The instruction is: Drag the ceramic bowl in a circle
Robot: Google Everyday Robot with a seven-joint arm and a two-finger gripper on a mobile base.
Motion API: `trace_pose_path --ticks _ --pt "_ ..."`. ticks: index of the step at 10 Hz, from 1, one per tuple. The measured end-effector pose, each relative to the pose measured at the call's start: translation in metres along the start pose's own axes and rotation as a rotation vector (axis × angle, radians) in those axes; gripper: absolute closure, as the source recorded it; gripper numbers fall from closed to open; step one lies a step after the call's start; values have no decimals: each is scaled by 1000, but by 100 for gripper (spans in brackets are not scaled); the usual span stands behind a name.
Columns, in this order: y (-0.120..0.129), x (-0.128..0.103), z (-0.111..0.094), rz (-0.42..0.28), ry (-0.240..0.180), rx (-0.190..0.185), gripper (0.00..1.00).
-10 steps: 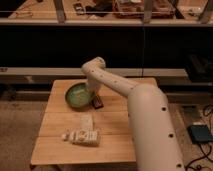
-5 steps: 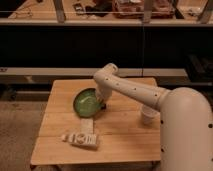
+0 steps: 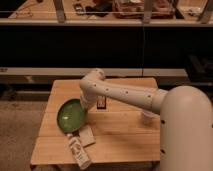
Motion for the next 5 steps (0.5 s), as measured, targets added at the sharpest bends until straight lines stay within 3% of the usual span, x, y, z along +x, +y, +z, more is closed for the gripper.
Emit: trace_pose_path --ticks 2,5 --pt "-32 27 20 -24 -4 17 100" --pt "-59 107 20 26 49 88 100"
